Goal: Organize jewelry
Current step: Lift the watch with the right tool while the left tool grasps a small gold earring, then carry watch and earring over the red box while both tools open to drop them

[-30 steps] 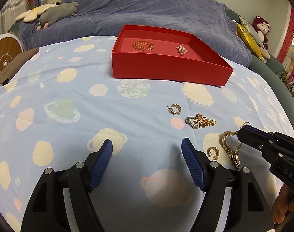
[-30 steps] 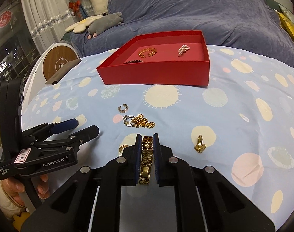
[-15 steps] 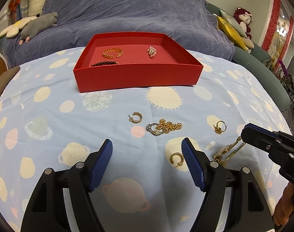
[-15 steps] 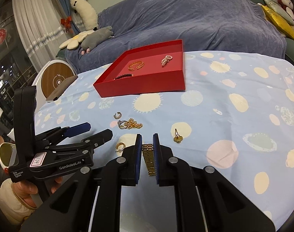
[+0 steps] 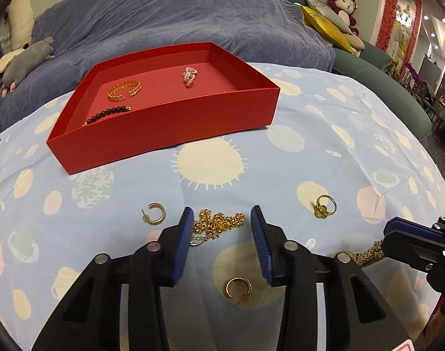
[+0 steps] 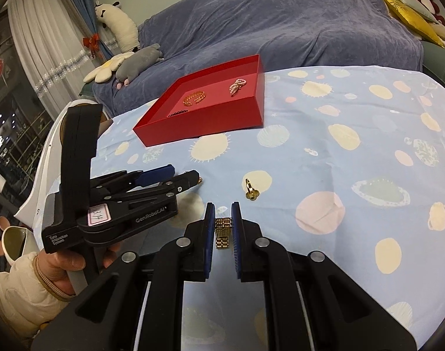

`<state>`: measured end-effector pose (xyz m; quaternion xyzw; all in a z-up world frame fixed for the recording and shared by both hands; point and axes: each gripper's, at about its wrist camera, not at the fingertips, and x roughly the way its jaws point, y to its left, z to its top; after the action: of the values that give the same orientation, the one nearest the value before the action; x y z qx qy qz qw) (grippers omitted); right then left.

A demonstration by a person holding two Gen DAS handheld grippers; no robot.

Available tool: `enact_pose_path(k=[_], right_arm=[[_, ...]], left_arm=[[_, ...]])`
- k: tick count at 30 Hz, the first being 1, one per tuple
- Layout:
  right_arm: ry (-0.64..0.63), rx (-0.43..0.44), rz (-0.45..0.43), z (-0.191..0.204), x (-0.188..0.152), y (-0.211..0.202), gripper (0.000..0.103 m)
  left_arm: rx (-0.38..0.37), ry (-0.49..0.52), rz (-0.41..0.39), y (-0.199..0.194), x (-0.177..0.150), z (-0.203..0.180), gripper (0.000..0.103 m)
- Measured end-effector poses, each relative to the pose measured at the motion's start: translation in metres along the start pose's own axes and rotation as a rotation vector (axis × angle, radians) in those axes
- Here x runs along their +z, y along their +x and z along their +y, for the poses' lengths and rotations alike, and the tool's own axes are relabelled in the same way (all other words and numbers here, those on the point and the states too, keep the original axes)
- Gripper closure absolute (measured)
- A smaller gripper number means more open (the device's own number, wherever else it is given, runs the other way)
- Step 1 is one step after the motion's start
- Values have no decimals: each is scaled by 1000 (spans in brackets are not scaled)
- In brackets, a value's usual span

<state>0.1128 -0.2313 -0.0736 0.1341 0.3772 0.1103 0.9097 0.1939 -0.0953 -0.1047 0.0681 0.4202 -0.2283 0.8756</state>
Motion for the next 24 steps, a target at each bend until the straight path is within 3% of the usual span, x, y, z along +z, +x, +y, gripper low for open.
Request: enact_pose_path(k=[2, 3, 5, 15, 24], right_arm=[[0, 3, 1, 0, 0, 1, 92], [-1, 4, 2, 0, 0, 1, 92], [0, 5, 2, 0, 0, 1, 92], [-8, 13, -23, 4, 8, -9, 92], [-58, 31, -70, 24, 37, -26, 92]], left_arm=[[4, 6, -4, 1, 0, 0, 80], [-10, 4, -4, 1, 1, 0, 95], [-12, 3, -3, 1, 1, 1, 100], [-51, -53, -69, -36, 8, 20, 101], [-78, -70, -109, -81, 22, 39, 101]])
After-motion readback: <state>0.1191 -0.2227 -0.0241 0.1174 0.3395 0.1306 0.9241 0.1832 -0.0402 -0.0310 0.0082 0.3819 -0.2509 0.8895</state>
